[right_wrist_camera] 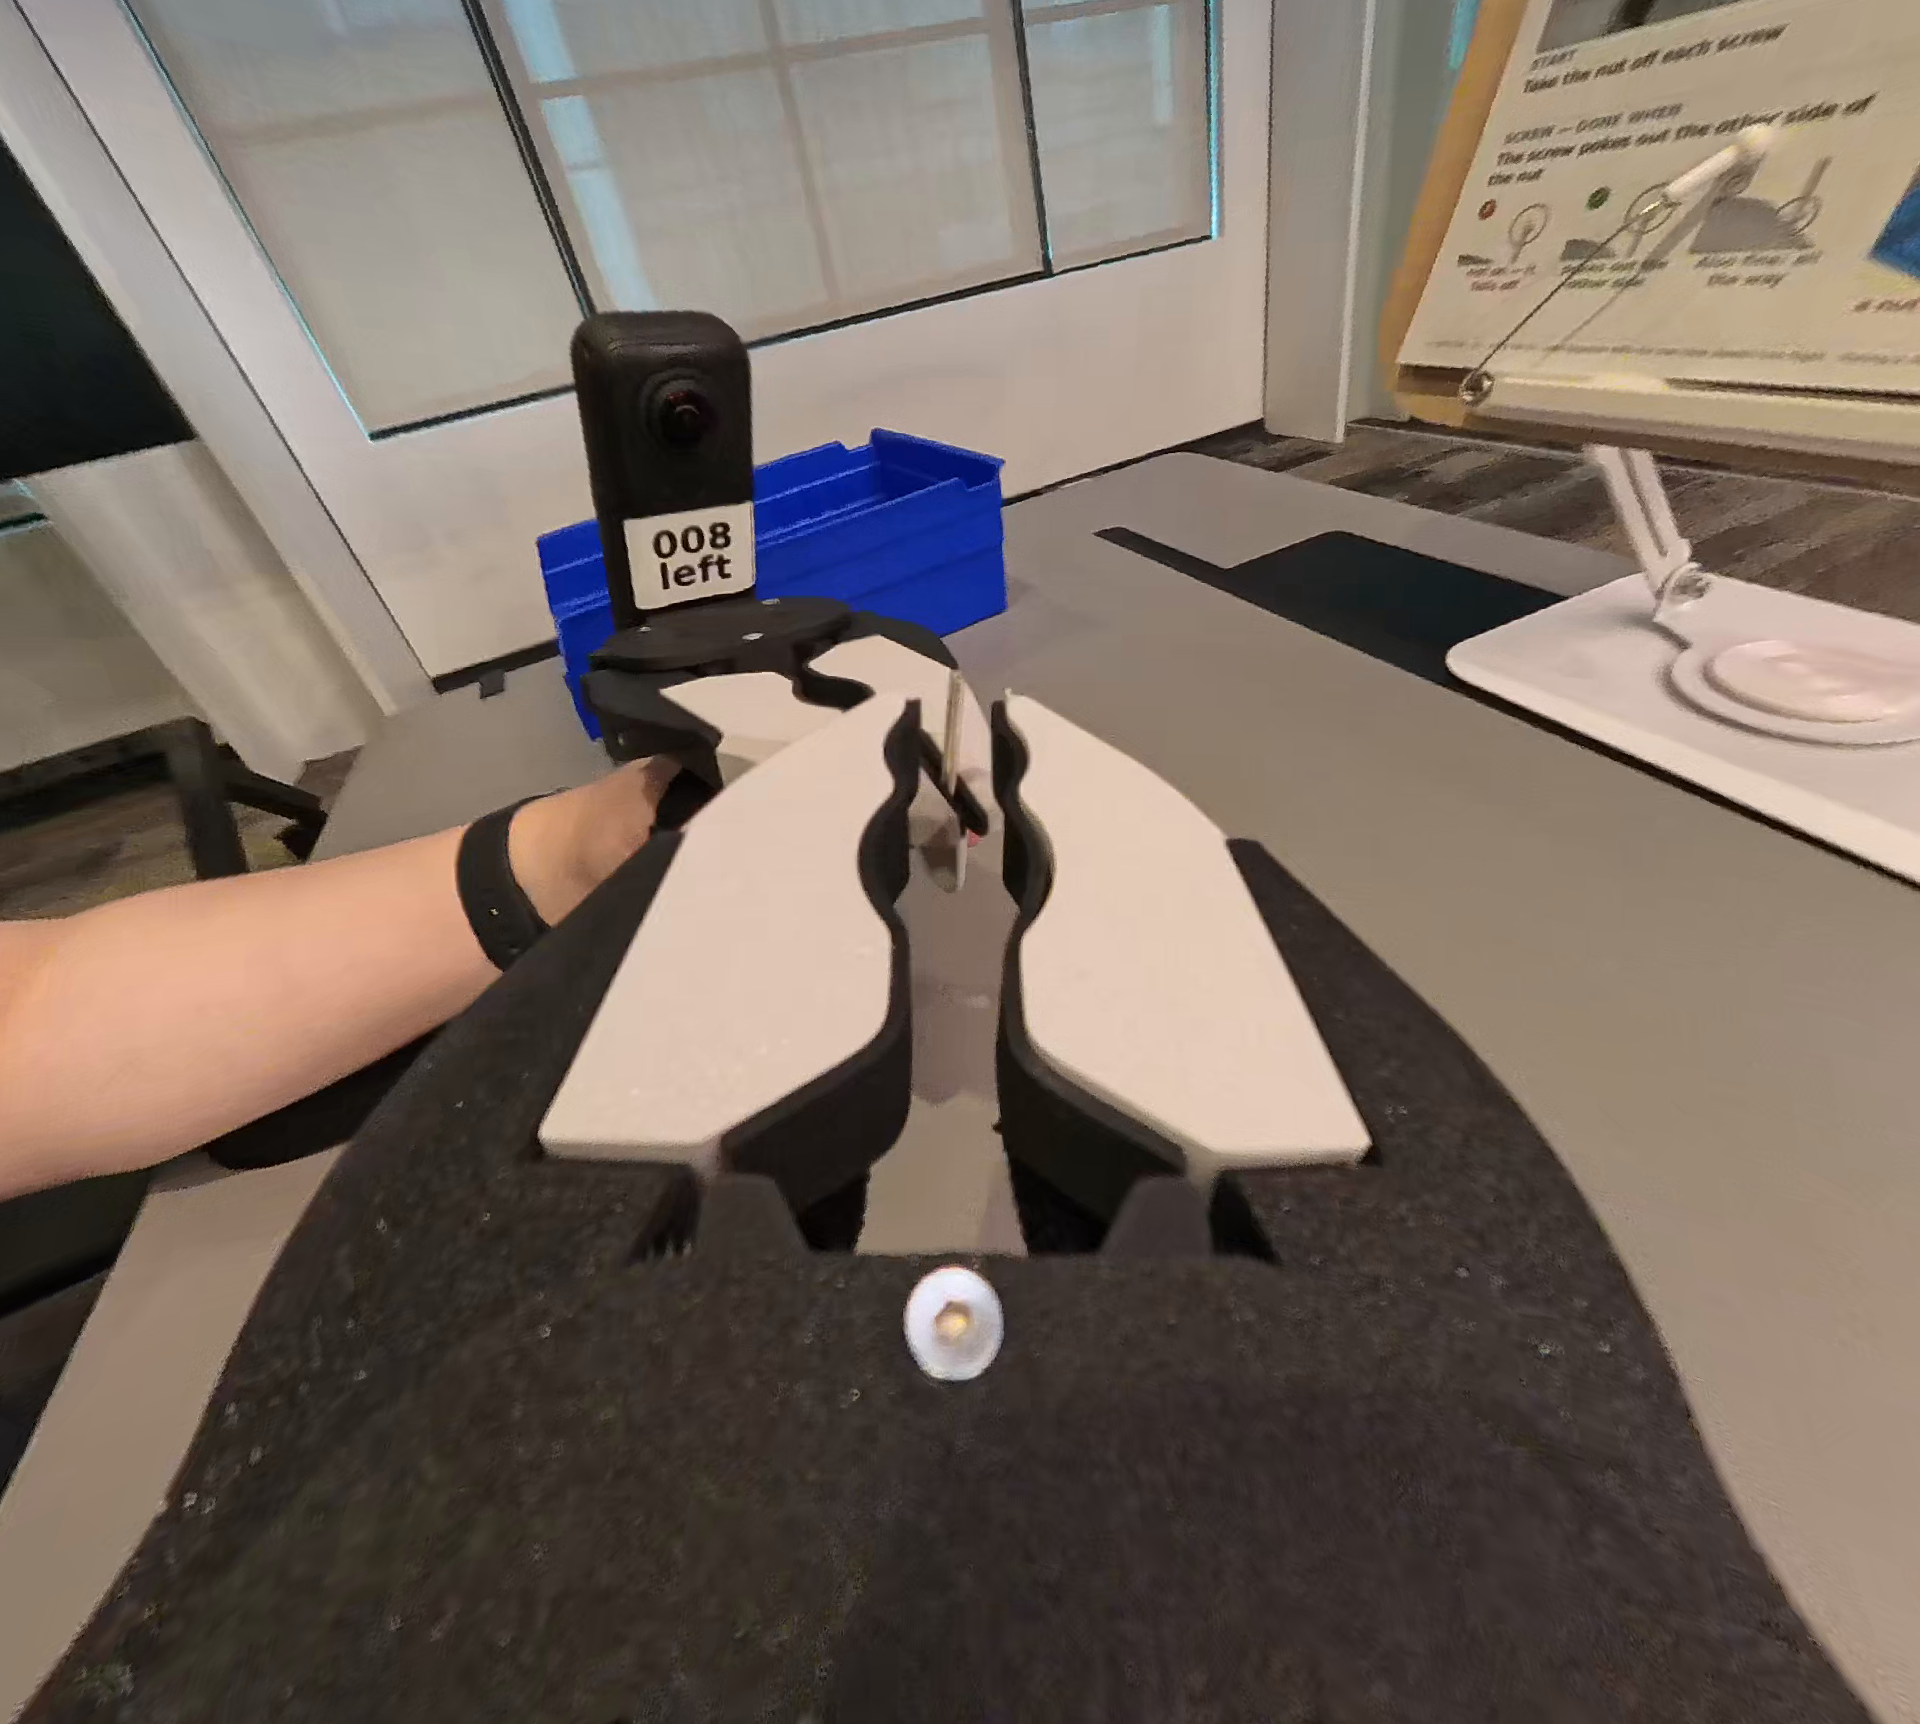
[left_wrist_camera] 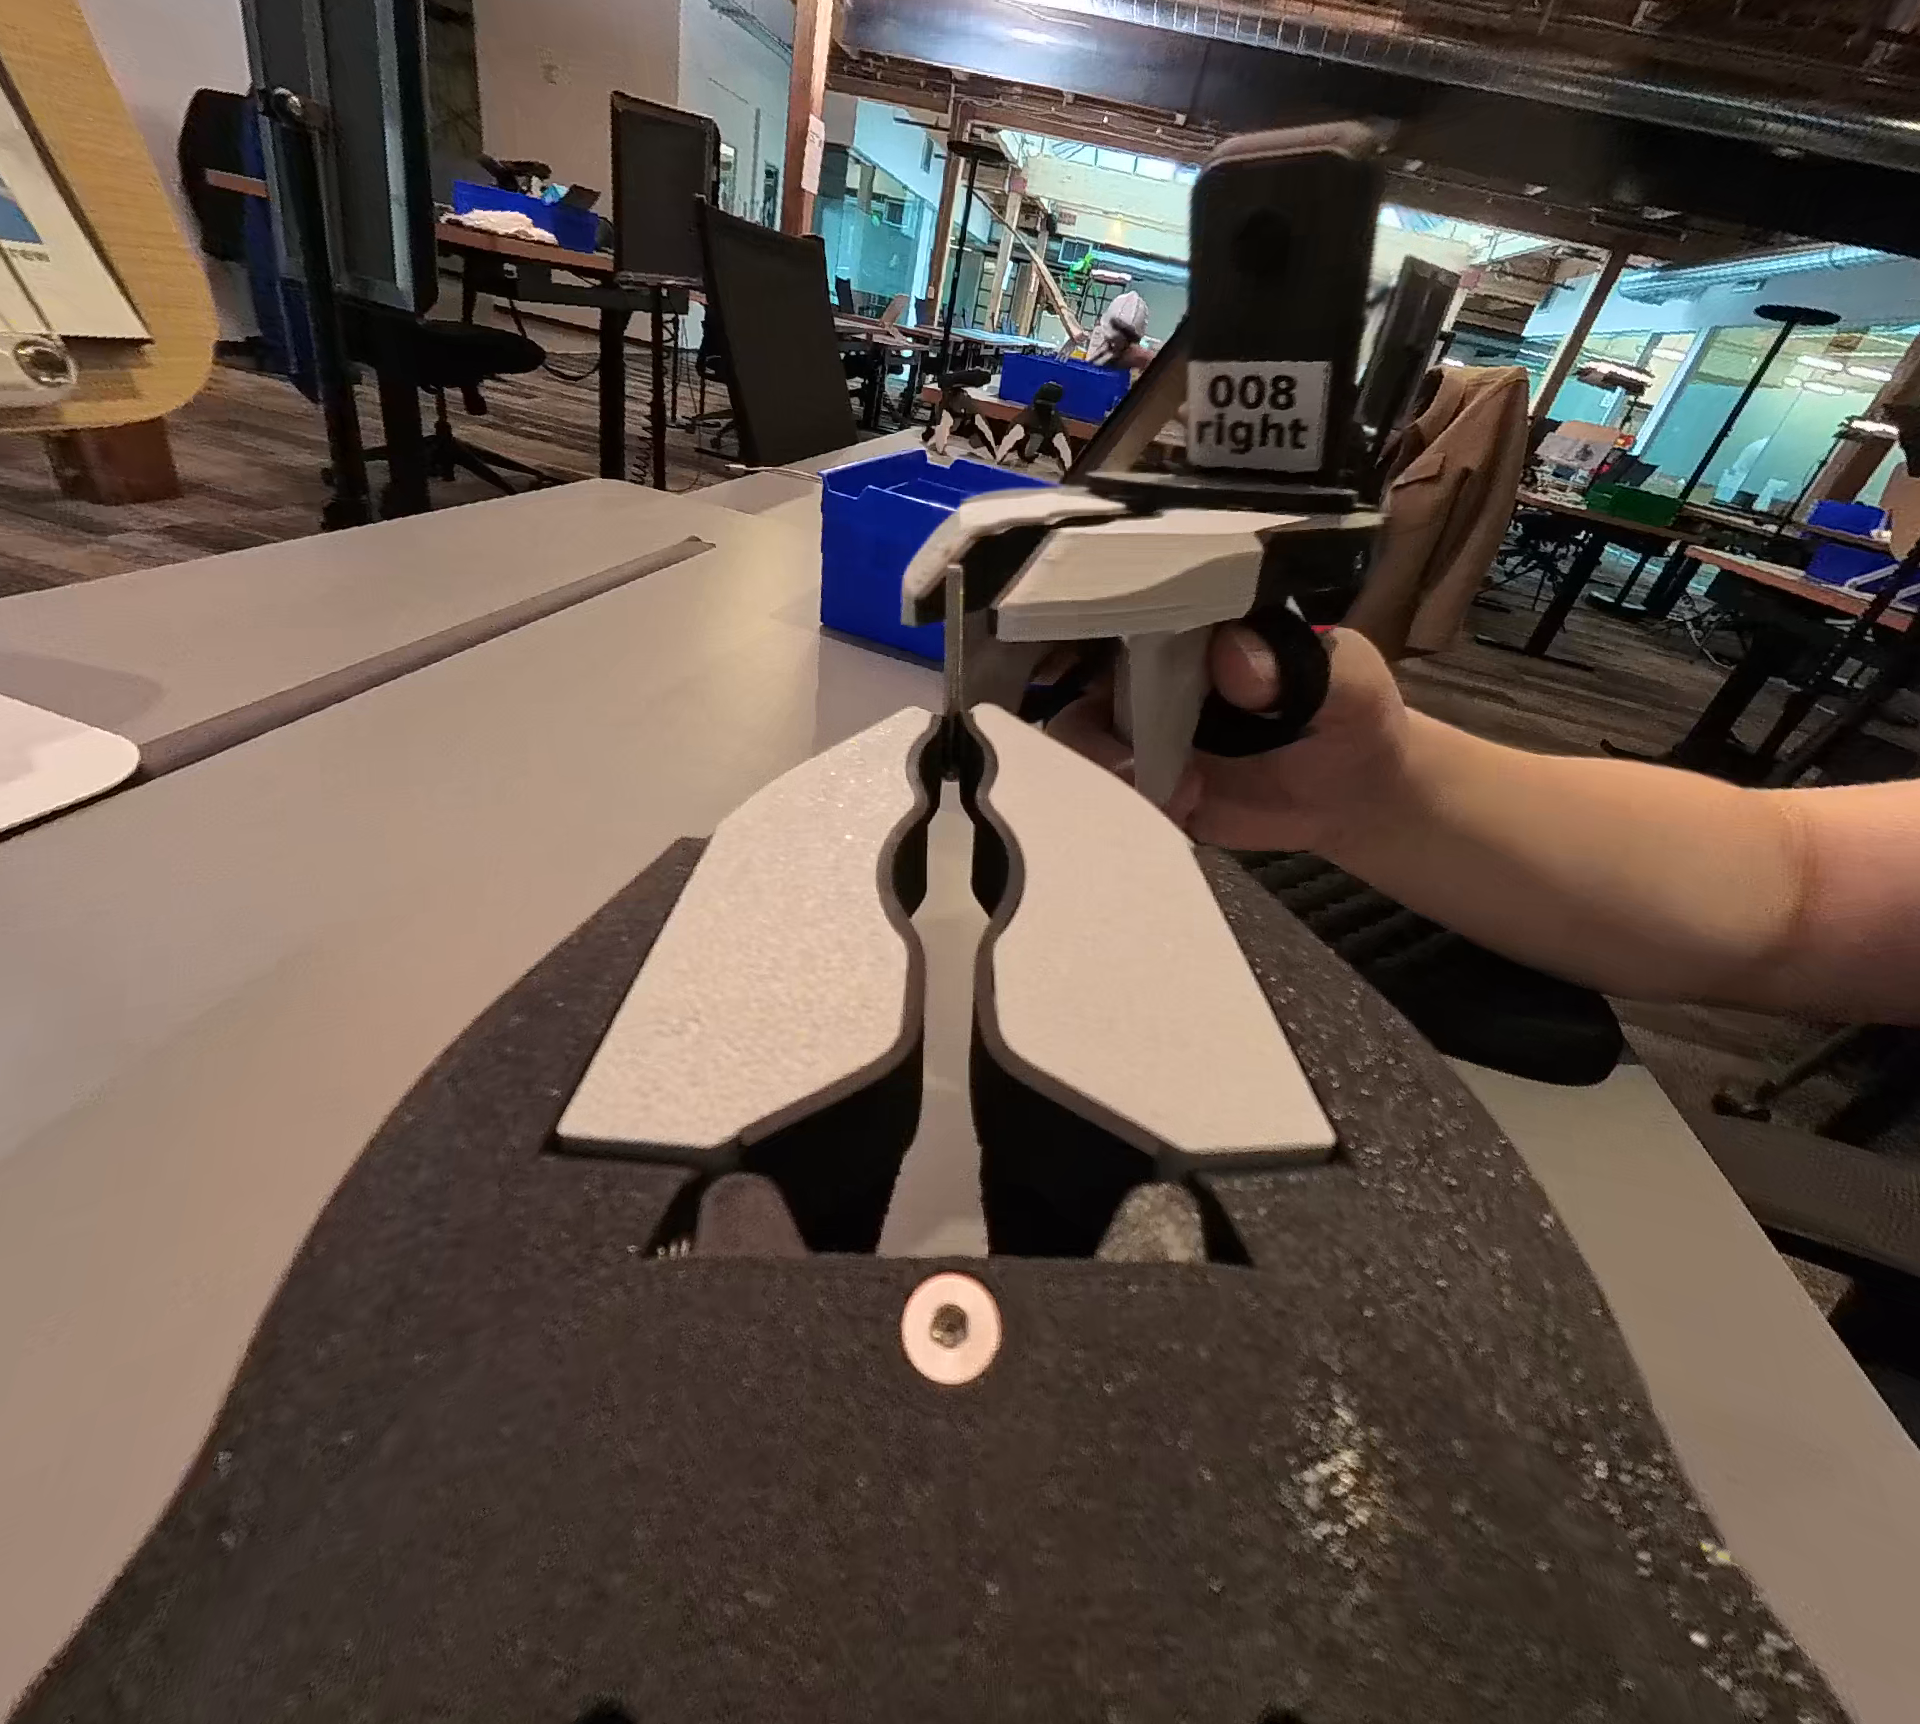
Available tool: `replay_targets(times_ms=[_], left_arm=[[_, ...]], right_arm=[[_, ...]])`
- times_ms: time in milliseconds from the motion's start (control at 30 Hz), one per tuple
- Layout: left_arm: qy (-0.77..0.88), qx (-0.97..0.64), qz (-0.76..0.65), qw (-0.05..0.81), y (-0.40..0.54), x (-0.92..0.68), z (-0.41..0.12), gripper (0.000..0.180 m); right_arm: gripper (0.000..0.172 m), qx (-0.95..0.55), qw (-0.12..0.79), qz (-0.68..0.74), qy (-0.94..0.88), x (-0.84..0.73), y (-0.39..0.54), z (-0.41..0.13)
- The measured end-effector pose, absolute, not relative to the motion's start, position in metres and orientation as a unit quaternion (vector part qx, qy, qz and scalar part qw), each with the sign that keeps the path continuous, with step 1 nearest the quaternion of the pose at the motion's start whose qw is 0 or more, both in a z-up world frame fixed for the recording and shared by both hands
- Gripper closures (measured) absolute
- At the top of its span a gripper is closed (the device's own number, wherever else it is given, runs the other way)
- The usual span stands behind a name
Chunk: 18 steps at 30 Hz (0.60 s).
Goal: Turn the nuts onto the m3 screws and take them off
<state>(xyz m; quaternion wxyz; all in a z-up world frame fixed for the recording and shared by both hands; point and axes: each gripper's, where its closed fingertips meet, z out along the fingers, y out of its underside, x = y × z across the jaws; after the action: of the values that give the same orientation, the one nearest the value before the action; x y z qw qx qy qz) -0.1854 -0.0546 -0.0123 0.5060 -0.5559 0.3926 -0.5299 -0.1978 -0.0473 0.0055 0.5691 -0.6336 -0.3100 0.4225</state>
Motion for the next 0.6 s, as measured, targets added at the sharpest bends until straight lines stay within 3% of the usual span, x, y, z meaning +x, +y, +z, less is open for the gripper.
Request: replay_targets(times_ms=[333,500,600], left_arm=[[0.409,-0.547,-0.531,0.502,-0.0615,-0.1814,-0.0128,0.178],[0.405,-0.543,-0.534,0.506,-0.0614,-0.1823,-0.0106,0.178],[0.401,-0.540,-0.541,0.505,-0.0619,-0.1830,-0.0088,0.178]], right_arm=[[0.169,-0.632,0.560,0.423,-0.329,-0.2011,-0.0525,-0.0035],[0.161,-0.624,0.577,0.418,-0.320,-0.2002,-0.0519,-0.0002],[0.169,-0.617,0.578,0.427,-0.321,-0.2002,-0.0538,0.0019]])
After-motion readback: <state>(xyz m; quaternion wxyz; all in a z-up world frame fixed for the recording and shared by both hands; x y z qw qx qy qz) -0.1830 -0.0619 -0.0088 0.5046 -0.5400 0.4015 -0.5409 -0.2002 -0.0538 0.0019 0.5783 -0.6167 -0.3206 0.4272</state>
